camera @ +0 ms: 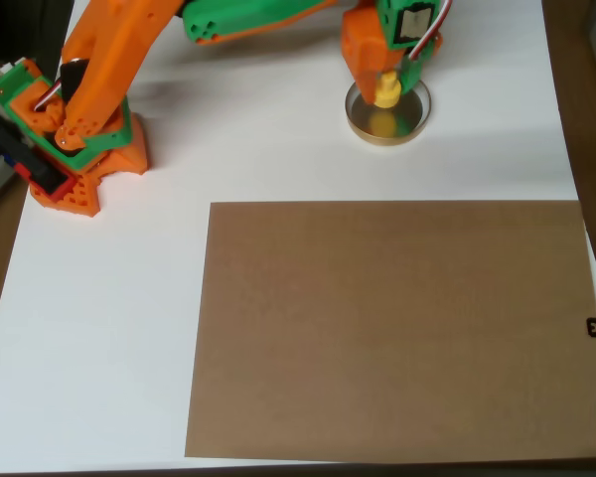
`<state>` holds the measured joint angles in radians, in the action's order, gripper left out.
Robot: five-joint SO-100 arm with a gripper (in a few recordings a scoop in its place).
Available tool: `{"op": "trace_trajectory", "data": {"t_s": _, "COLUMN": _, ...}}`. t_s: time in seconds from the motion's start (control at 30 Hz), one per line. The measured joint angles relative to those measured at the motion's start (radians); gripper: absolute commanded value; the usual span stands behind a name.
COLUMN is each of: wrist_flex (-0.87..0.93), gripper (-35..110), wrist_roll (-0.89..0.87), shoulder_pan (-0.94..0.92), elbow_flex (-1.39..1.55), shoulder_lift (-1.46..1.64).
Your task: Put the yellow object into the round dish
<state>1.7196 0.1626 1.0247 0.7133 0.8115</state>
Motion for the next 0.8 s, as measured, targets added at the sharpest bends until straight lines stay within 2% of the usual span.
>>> {"op": "trace_trajectory", "data": {"t_s": 0.5, "wrist_flex": 0.032, "gripper": 21, "wrist_roll": 0.041, "shoulder_pan": -0.017, "elbow_flex": 0.003, "shoulder_lift": 0.003}}
{"op": "trace_trajectory", "data": {"t_s": 0.8, "wrist_flex": -0.003, "gripper": 23, "wrist_roll": 0.140, "shoulder_pan": -0.060, "elbow_flex": 0.304, "shoulder_lift": 0.319}}
